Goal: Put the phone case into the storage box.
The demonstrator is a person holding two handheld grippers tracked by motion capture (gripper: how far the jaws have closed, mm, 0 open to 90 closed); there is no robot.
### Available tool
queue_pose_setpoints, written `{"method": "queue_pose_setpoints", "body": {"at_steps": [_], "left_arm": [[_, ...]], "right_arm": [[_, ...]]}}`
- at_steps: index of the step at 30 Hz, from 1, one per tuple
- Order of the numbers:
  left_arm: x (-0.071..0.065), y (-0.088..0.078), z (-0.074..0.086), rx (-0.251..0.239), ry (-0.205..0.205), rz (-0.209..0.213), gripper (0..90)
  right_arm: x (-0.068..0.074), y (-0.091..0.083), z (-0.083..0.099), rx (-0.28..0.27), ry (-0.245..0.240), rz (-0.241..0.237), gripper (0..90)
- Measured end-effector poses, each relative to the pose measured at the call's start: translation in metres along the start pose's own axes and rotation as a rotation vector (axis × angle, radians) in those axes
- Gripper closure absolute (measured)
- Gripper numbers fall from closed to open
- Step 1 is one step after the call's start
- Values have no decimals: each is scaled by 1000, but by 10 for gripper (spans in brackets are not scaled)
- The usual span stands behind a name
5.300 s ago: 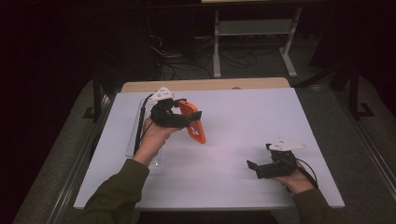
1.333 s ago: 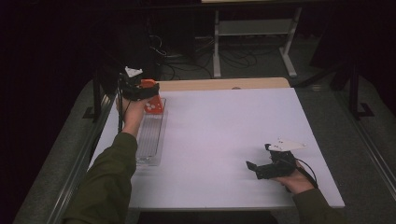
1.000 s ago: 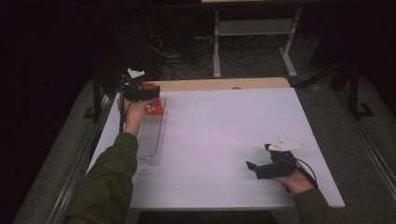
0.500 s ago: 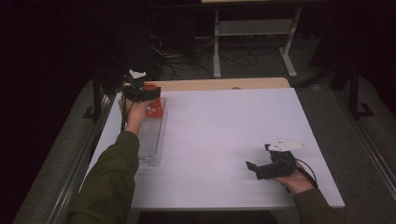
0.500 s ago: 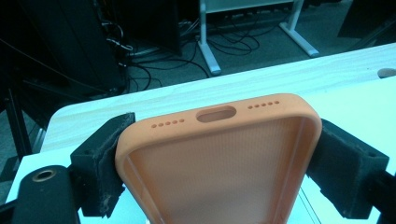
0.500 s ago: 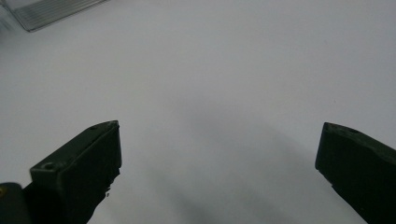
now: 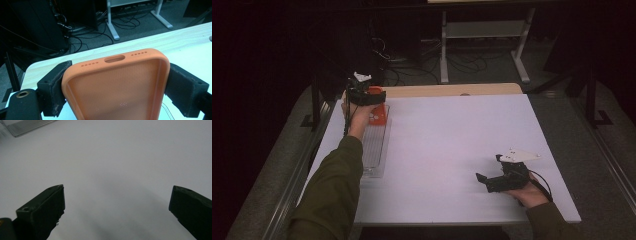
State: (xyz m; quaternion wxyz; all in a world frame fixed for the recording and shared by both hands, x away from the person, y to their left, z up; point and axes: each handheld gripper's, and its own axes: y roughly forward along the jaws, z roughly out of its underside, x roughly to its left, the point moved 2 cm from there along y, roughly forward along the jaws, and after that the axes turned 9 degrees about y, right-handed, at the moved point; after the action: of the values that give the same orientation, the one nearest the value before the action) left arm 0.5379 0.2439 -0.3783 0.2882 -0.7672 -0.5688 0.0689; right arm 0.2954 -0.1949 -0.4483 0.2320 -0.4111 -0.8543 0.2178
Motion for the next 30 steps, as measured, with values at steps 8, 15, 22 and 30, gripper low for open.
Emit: {"method": "queue_pose_setpoints", "body": {"at_steps": [8,15,22,30], "left_arm": [[0,2,0,-16,-8,-11,99],[1,2,0,-26,-14,-11,26],[5,-3,0,-26,-26,1,0],[9,-15,1,-15,-16,53,0]], "right_arm": [[0,0,0,-1,2,-1,0],[1,0,0,0,2,-1,0],[0,0,0,-2,1,-1,0],[0,-2,0,-2,-1,1,0]]}}
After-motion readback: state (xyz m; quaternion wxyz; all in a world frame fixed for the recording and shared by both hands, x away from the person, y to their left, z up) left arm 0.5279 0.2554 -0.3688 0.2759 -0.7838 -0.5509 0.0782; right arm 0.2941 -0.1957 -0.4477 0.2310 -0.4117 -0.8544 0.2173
